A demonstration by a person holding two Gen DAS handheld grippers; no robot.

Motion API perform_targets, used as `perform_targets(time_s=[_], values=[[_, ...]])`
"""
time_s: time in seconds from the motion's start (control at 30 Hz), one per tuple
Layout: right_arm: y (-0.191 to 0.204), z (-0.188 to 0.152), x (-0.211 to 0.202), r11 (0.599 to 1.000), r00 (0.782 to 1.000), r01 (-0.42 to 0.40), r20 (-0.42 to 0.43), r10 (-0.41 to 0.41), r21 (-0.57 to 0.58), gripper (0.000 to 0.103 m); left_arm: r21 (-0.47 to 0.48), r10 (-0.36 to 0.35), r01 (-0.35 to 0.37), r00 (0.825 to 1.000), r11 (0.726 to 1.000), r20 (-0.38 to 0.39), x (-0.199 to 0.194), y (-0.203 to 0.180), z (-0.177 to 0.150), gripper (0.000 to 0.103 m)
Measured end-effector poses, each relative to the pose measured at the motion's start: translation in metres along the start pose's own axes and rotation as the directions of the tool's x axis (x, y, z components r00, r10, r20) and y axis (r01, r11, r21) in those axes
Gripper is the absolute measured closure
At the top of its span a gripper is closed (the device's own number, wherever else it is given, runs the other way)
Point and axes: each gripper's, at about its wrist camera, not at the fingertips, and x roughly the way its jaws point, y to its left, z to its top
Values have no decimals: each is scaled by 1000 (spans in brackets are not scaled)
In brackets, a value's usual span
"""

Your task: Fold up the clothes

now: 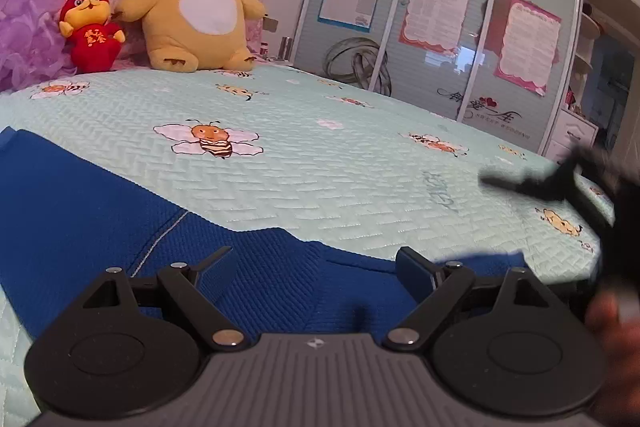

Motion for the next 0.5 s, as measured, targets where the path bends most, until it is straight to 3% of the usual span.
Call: perform_targets(time_s=[0.13, 0.2, 0.27, 0.33, 0.43, 0.5], values=[[8, 10, -9, 999, 998, -30, 53, 31, -18, 37, -25, -4, 3, 1000, 1000, -19, 4, 5, 0, 13], [4, 7, -20, 997, 998, 34, 62, -30, -63, 37, -30, -4, 3, 1000, 1000, -22, 4, 6, 0, 13], [-10, 8, -27, 994, 993, 109, 40, -108, -30, 38, -27, -4, 4, 1000, 1000, -23, 4, 5, -1, 13], [-17, 11, -39, 996, 996, 79, 27, -80, 33, 38, -17, -6, 6, 1000, 1000, -21, 3, 3, -1, 13], [3, 11, -76, 994, 979, 106, 181, -98, -36, 38, 12, -24, 24, 1000, 1000, -2, 0, -2, -1, 13], [8, 7, -100, 977, 953, 200, 246, -176, -74, 38, 52, -60, 58, 998, 997, 30, -5, -9, -2, 13]])
